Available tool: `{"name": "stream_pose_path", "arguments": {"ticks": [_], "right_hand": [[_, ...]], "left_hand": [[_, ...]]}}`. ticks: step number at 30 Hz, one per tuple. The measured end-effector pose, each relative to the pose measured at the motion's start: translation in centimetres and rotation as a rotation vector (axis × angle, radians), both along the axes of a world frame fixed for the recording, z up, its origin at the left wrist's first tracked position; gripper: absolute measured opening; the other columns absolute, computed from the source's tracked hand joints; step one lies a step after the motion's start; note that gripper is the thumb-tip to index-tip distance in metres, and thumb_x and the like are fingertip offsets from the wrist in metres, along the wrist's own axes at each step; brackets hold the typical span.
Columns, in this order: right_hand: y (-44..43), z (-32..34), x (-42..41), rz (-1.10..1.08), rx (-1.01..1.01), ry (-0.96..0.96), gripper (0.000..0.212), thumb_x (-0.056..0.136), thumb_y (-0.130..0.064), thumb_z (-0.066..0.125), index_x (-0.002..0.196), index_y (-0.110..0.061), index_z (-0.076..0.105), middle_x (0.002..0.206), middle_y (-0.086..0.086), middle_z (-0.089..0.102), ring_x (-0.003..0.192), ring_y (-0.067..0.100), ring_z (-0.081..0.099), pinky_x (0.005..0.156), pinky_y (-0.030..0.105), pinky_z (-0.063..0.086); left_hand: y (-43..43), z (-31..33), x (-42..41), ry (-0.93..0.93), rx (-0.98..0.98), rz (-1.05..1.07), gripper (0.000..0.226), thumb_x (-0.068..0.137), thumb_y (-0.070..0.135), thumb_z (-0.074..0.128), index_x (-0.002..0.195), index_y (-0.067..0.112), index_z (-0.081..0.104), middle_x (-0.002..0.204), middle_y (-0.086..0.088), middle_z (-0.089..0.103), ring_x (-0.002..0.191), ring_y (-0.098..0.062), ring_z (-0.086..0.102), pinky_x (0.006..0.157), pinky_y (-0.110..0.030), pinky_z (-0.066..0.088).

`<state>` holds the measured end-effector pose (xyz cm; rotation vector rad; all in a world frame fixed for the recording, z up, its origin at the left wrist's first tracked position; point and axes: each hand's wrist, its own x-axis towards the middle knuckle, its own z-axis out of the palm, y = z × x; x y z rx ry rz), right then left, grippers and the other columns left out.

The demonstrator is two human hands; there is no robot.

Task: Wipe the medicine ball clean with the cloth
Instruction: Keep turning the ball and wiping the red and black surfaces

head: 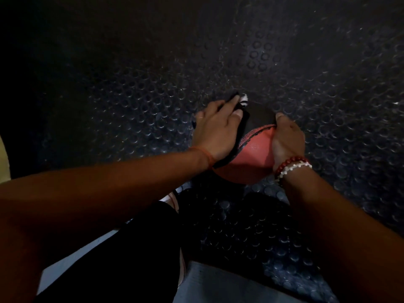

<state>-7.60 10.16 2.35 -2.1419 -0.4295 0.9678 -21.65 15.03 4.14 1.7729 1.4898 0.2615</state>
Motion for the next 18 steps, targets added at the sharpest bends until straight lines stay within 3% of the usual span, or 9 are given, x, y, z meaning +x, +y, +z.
{"name": "stream_pose_path", "arguments": {"ticks": [2,4,7,10,11,15,18], "right_hand": [[-0.2,0.0,0.0,0.005,0.014,0.008,0.040,0.100,-0.036,0.038,0.118,-0.011,0.063,0.120,0.005,0.062,0.101,0.014,0.053,0.080,0.018,0.035],[-0.4,-0.1,-0.1,-0.035,0.031,0.022,0.039,0.099,-0.035,0.040,0.120,-0.013,0.063,0.112,-0.005,0.058,0.102,0.007,0.049,0.080,0.012,0.030],[-0.2,-0.3,-0.1,-0.030,0.005,0.028,0.040,0.100,-0.037,0.039,0.124,-0.014,0.061,0.115,-0.008,0.054,0.105,0.003,0.045,0.081,0.006,0.026],[-0.1,-0.3,0.1,-0.029,0.007,0.055,0.039,0.102,-0.034,0.036,0.125,-0.013,0.060,0.114,-0.007,0.053,0.098,0.003,0.040,0.065,-0.007,0.023],[-0.1,-0.1,0.2,-0.043,0.014,0.065,0.039,0.101,-0.033,0.038,0.125,-0.012,0.060,0.112,-0.007,0.052,0.098,0.003,0.040,0.066,-0.006,0.025],[0.1,0.6,0.0,-0.150,0.025,0.148,0.040,0.095,-0.038,0.048,0.117,-0.010,0.066,0.107,-0.006,0.059,0.100,0.007,0.052,0.090,0.016,0.034],[-0.1,0.6,0.3,-0.120,-0.039,0.153,0.070,0.072,-0.060,0.043,0.113,-0.009,0.066,0.119,0.011,0.065,0.112,0.029,0.059,0.105,0.040,0.042]], "left_hand": [[-0.9,-0.1,-0.1,0.022,0.203,-0.132,0.048,0.100,0.039,0.034,0.145,0.028,0.045,0.146,-0.007,0.044,0.139,-0.018,0.035,0.108,-0.025,0.014],[-0.2,-0.6,-0.5,-0.013,0.256,-0.199,0.050,0.097,0.038,0.034,0.143,0.024,0.049,0.144,-0.008,0.048,0.137,-0.018,0.039,0.108,-0.026,0.017],[0.8,-1.2,-1.0,-0.135,0.155,-0.095,0.050,0.096,0.038,0.034,0.139,0.022,0.055,0.137,-0.004,0.054,0.129,-0.019,0.045,0.111,-0.028,0.025],[1.4,-1.7,-1.2,-0.247,-0.047,0.183,0.040,0.102,0.031,0.038,0.134,0.016,0.059,0.129,-0.003,0.056,0.124,-0.015,0.048,0.106,-0.024,0.030],[1.2,-2.2,-1.3,-0.295,-0.148,0.278,0.039,0.103,0.030,0.040,0.132,0.014,0.060,0.129,-0.002,0.056,0.124,-0.014,0.048,0.107,-0.023,0.030],[-0.5,-4.4,-2.0,-0.552,-0.554,0.712,0.059,0.082,0.056,0.048,0.127,0.021,0.064,0.128,-0.003,0.065,0.119,-0.020,0.060,0.109,-0.042,0.043],[0.3,-5.5,-1.6,-0.519,-0.529,0.746,0.067,0.074,0.065,0.049,0.123,0.022,0.067,0.125,-0.003,0.067,0.116,-0.022,0.062,0.107,-0.045,0.045]]}}
